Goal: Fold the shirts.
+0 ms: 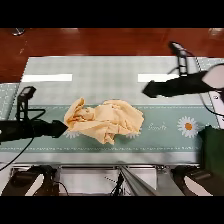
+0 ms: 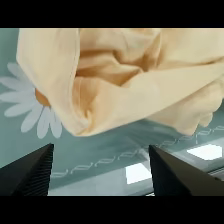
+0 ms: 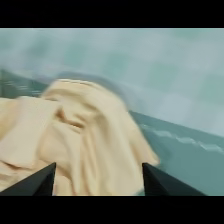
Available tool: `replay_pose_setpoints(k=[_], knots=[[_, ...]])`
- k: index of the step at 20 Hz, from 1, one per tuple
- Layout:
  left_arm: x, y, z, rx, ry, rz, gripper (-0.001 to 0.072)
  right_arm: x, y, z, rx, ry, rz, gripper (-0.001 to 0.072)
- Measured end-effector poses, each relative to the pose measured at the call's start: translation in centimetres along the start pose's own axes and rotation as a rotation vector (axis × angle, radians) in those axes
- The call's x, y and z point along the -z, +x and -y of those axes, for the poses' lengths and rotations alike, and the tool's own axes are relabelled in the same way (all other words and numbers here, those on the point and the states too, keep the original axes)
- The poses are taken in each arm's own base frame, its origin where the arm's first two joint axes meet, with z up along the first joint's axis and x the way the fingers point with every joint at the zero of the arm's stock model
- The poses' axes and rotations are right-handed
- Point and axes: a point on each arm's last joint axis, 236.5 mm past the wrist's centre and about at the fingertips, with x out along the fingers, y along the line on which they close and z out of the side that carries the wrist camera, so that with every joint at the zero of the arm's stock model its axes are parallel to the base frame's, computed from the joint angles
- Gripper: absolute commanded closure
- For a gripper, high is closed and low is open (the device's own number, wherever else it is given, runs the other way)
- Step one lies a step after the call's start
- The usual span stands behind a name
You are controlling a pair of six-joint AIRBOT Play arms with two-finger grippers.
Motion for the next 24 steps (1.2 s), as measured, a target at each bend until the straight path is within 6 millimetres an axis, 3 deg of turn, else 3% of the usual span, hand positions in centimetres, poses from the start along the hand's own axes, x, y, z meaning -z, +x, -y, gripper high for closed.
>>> replay_pose_setpoints(k=[2, 4, 6, 9, 10, 11, 12, 17, 24], knots=[[1.8, 1.9, -1.1, -0.009, -0.078, -0.064, 0.0007, 2.9, -1.0, 5.3, 0.088, 0.128, -0.017, 0.0093], [3.4, 3.9, -1.5, 0.014, -0.172, -0.126, 0.0007, 7.0, -0.7, 8.1, 0.119, 0.234, -0.061, 0.0093], [3.6, 5.7, -0.5, 0.101, -0.240, -0.146, 0.0007, 11.0, 0.5, 8.9, 0.107, 0.312, -0.108, 0.0094], [1.8, 7.6, 0.5, 0.202, -0.318, -0.099, 0.0010, 15.2, 2.9, 7.7, 0.037, 0.390, -0.155, 0.0094], [1.0, 8.1, 0.5, 0.217, -0.339, -0.074, 0.0085, 16.2, 3.6, 7.0, 0.010, 0.402, -0.171, 0.0094], [0.3, 8.5, 0.3, 0.224, -0.353, -0.048, 0.0503, 16.9, 4.3, 6.1, -0.017, 0.406, -0.182, 0.0094], [-0.4, 8.8, 0.2, 0.228, -0.359, -0.025, 0.0672, 17.6, 4.9, 5.2, -0.039, 0.402, -0.195, 0.0094], [-2.4, 9.0, 0.0, 0.243, -0.335, 0.042, 0.0684, 19.3, 7.8, 1.9, -0.107, 0.414, -0.252, 0.0094], [-2.8, 9.0, 0.1, 0.251, -0.322, 0.055, 0.0683, 17.3, 11.6, -0.2, -0.171, 0.491, -0.261, 0.0116]])
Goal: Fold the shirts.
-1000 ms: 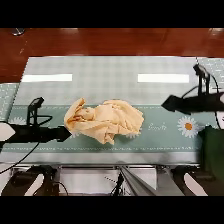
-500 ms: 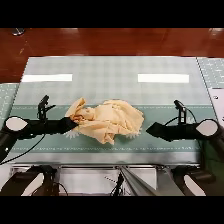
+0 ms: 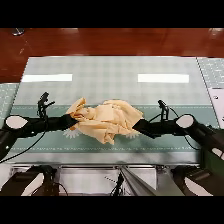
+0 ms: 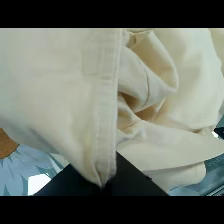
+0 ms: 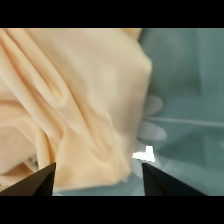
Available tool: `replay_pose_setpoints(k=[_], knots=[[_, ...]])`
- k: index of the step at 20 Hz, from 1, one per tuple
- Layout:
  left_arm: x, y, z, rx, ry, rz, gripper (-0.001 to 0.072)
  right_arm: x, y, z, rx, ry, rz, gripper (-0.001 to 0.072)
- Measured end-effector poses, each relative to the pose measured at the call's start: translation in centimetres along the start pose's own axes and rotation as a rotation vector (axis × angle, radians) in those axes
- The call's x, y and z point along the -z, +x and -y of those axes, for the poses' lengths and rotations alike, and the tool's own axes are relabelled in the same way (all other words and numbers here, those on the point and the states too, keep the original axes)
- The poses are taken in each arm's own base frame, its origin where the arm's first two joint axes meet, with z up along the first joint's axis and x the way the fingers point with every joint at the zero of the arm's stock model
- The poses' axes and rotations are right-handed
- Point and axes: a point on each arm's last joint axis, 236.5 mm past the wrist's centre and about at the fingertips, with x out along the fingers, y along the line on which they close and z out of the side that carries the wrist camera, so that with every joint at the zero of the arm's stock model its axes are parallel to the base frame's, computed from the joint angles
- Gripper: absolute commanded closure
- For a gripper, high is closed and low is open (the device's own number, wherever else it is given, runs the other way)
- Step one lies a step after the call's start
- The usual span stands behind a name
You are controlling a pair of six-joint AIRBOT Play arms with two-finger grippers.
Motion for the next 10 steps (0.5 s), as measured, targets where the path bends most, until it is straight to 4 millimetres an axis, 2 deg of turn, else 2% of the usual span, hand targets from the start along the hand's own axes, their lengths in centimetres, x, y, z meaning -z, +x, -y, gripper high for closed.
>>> replay_pose_setpoints(k=[1, 2, 3, 4, 7, 9, 10], knots=[[0.0, 0.0, 0.0, 0.000, 0.001, 0.000, 0.0683, -0.3, 0.5, -0.4, -0.012, 0.011, -0.007, 0.0173], [0.0, 0.0, 0.0, 0.001, 0.001, 0.001, 0.0683, -0.5, 0.9, -0.7, -0.026, 0.022, -0.013, 0.0321], [0.0, 0.0, 0.0, 0.001, 0.001, 0.001, 0.0683, -0.6, 1.2, -1.1, -0.041, 0.029, -0.024, 0.0544], [0.0, 0.0, 0.0, 0.001, 0.001, 0.001, 0.0683, -0.7, 1.6, -1.4, -0.056, 0.028, -0.038, 0.0693], [-0.5, -0.2, 0.3, 0.004, 0.009, 0.012, 0.0683, -1.0, 1.7, -3.1, -0.101, -0.049, -0.069, 0.0693], [-2.6, -1.5, 1.6, 0.022, 0.046, 0.061, 0.0684, -2.9, 0.3, -5.3, -0.128, -0.144, -0.061, 0.0694], [-4.5, -2.7, 3.2, 0.048, 0.080, 0.110, 0.0683, -4.6, -1.0, -6.9, -0.141, -0.199, -0.034, 0.0694]])
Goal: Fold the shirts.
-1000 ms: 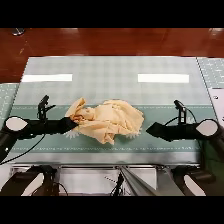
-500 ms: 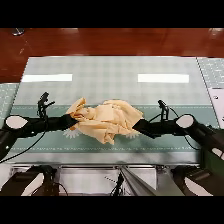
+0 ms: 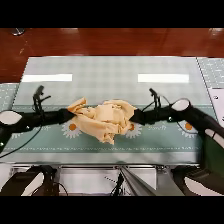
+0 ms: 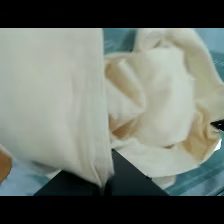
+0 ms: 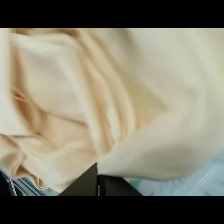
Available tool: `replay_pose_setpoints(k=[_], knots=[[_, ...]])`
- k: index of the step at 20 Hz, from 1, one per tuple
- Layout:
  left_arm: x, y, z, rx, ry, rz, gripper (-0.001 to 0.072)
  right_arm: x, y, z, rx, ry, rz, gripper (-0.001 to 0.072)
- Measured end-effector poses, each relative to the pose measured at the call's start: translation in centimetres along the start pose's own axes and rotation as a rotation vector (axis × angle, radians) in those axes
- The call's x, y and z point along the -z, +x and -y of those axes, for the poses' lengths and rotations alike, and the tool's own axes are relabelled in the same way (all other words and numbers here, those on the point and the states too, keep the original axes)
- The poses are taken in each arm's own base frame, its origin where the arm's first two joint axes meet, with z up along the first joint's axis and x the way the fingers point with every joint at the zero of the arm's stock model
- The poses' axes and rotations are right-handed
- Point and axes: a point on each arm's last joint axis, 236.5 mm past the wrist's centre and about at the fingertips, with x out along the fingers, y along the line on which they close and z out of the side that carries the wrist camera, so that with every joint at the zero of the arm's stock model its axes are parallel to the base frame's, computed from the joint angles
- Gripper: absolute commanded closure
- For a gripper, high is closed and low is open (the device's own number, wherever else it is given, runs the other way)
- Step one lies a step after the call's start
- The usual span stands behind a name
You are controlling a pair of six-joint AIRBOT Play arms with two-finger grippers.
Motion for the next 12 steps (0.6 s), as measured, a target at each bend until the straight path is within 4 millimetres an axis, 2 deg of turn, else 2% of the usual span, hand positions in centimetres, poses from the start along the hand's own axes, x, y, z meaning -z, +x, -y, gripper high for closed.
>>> replay_pose_setpoints(k=[1, 2, 3, 4, 5, 6, 7, 9, 10, 12], knots=[[-2.8, -1.5, 2.1, 0.035, 0.051, 0.068, 0.0683, -2.5, -1.8, -1.8, -0.004, -0.064, 0.040, 0.0694], [-5.6, -3.4, 4.4, 0.065, 0.113, 0.142, 0.0683, -5.6, -4.6, -4.0, 0.000, -0.138, 0.101, 0.0694], [-9.1, -6.2, 7.5, 0.102, 0.182, 0.248, 0.0683, -8.7, -7.8, -6.6, 0.006, -0.210, 0.184, 0.0694], [-11.9, -9.0, 10.4, 0.128, 0.250, 0.344, 0.0683, -11.7, -11.9, -9.8, 0.015, -0.295, 0.282, 0.0694], [-14.5, -12.6, 13.7, 0.152, 0.329, 0.444, 0.0683, -13.8, -16.2, -13.1, 0.025, -0.379, 0.377, 0.0694], [-16.5, -16.2, 17.0, 0.177, 0.397, 0.543, 0.0684, -15.0, -20.9, -16.9, 0.031, -0.470, 0.478, 0.0694], [-17.7, -20.0, 20.2, 0.198, 0.472, 0.634, 0.0684, -15.1, -25.6, -20.5, 0.047, -0.560, 0.573, 0.0694], [-18.7, -27.2, 25.4, 0.197, 0.609, 0.803, 0.0683, -12.9, -33.6, -26.3, 0.070, -0.708, 0.746, 0.0694], [-18.6, -30.6, 27.4, 0.176, 0.673, 0.884, 0.0684, -10.7, -37.5, -28.6, 0.095, -0.773, 0.843, 0.0694], [-17.7, -35.5, 29.3, 0.089, 0.757, 1.003, 0.0684, -6.5, -43.3, -30.8, 0.163, -0.852, 0.994, 0.0694]])
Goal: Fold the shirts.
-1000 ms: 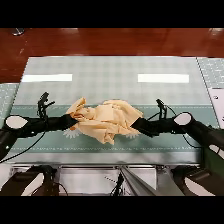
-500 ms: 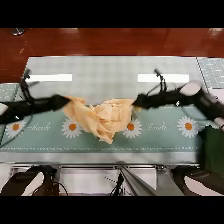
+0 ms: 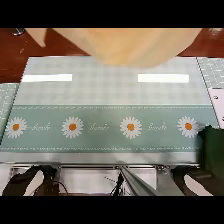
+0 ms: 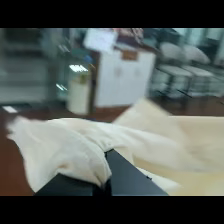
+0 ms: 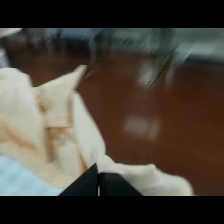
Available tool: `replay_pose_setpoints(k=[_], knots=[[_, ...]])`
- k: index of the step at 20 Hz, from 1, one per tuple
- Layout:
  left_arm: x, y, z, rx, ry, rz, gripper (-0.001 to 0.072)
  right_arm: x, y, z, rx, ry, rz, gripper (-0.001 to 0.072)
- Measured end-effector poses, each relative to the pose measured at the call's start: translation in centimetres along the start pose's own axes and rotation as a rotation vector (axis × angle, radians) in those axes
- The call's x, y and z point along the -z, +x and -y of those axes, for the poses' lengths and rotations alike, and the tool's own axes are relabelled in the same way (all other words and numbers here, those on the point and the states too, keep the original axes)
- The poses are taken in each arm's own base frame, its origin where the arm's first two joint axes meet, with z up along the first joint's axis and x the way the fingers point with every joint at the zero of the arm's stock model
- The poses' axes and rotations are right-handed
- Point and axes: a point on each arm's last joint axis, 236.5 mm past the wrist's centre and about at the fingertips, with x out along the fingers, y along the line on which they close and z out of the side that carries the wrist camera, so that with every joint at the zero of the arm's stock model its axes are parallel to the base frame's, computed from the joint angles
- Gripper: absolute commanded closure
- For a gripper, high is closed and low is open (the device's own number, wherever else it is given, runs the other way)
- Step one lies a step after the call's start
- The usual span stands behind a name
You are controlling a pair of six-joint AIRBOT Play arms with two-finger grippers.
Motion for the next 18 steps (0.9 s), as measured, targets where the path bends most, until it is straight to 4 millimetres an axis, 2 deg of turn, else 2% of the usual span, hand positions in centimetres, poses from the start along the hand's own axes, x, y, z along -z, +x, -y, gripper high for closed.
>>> replay_pose_setpoints(k=[2, 4, 6, 8, 9, 11, 14, 15, 18], knots=[[-3.5, -3.5, 0.4, -0.109, 0.123, 0.066, 0.0684, -2.7, -6.1, -1.0, 0.084, -0.077, 0.107, 0.0693], [-4.7, -6.8, 0.6, -0.216, 0.231, 0.073, 0.0684, -4.0, -11.6, -1.3, 0.180, -0.125, 0.188, 0.0693], [-4.5, -9.6, 1.0, -0.293, 0.288, 0.049, 0.0684, -4.0, -15.9, -1.0, 0.272, -0.140, 0.228, 0.0693], [-3.0, -11.5, 1.0, -0.343, 0.302, 0.008, 0.0684, -2.5, -17.9, 0.0, 0.346, -0.115, 0.200, 0.0693], [-1.5, -12.0, 0.7, -0.356, 0.295, -0.029, 0.0684, -1.3, -18.0, 0.6, 0.369, -0.095, 0.167, 0.0693], [2.2, -12.2, -0.5, -0.374, 0.252, -0.113, 0.0684, 2.2, -16.5, 2.1, 0.394, -0.045, 0.043, 0.0693], [11.3, -11.0, -2.9, -0.357, 0.100, -0.303, 0.0683, 8.5, -12.1, 4.6, 0.404, 0.029, -0.164, 0.0695], [14.9, -10.4, -3.4, -0.334, 0.030, -0.375, 0.0683, 10.8, -10.4, 5.7, 0.409, 0.057, -0.230, 0.0695], [25.1, -9.3, -3.7, -0.257, -0.191, -0.553, 0.0683, 17.2, -4.6, 9.1, 0.431, 0.132, -0.393, 0.0695]])
